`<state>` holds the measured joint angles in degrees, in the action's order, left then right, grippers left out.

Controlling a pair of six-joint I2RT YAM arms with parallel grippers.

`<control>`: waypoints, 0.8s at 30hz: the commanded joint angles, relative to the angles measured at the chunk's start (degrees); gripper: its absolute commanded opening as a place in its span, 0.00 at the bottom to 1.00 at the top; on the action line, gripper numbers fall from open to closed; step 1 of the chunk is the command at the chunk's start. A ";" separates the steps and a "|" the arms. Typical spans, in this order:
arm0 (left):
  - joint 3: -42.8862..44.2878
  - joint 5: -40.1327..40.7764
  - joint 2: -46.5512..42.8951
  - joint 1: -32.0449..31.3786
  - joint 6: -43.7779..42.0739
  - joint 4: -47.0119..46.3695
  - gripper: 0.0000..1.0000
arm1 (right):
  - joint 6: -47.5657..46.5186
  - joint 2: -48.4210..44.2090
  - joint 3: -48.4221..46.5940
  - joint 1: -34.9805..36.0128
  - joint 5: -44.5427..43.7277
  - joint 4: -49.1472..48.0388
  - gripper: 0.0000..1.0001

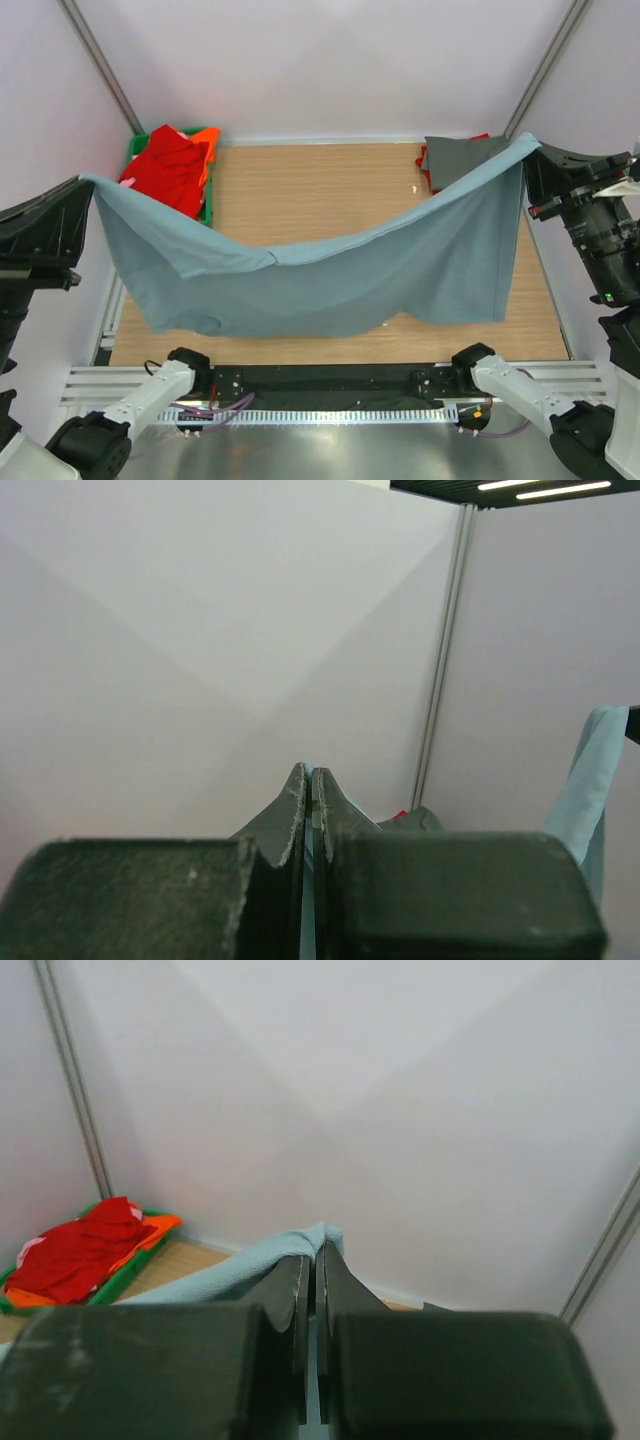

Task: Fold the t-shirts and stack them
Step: Flatten the tshirt out

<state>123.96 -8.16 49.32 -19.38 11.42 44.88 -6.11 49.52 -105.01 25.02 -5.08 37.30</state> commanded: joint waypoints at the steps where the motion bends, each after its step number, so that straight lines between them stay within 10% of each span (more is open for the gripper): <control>1: -1.44 1.74 4.63 0.22 -1.57 -4.81 0.00 | -0.57 5.31 -0.90 0.12 -7.62 -4.17 0.01; 7: 0.65 12.89 24.91 0.30 -3.86 -1.74 0.00 | 1.62 26.82 -3.17 -2.59 -24.26 -2.32 0.01; 13: 19.70 11.60 64.00 7.85 3.07 7.47 0.01 | 17.69 53.98 -10.27 -17.01 -19.79 0.05 0.04; 16: 32.11 3.09 83.20 10.23 9.49 13.55 0.36 | 21.14 69.01 -19.32 -18.77 -17.94 7.68 0.76; 17: 27.26 1.33 83.91 10.06 11.76 11.48 0.67 | 21.31 75.05 -26.92 -18.78 -17.68 13.10 0.82; 19: 21.73 2.53 82.18 9.10 12.48 9.80 0.86 | 21.14 77.92 -32.08 -18.34 -18.03 16.83 0.84; 24: 7.27 7.72 70.93 5.41 12.05 5.74 1.00 | 20.00 64.24 -18.23 -16.49 -17.25 9.38 0.93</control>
<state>129.01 -1.28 140.38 -10.48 22.04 54.41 12.49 132.66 -123.98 5.93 -22.26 50.19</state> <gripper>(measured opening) 0.992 0.912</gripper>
